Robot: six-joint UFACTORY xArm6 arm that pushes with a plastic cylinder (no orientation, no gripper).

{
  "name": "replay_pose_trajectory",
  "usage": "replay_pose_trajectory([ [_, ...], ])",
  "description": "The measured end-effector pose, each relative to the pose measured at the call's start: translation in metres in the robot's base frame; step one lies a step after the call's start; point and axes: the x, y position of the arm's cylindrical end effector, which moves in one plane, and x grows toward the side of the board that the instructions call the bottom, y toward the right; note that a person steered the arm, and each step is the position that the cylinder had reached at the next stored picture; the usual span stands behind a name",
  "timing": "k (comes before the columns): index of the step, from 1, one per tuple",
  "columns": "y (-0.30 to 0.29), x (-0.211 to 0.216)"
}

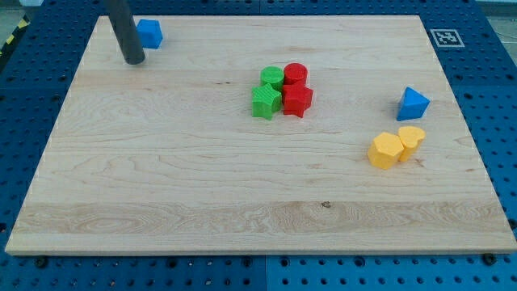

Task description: Move your arm towards the bottom center

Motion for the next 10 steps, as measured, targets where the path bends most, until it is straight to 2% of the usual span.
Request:
replay_pose_trajectory([
  [4, 0.0, 0.094],
  [5, 0.003, 0.105],
  [10, 0.111, 0.229],
])
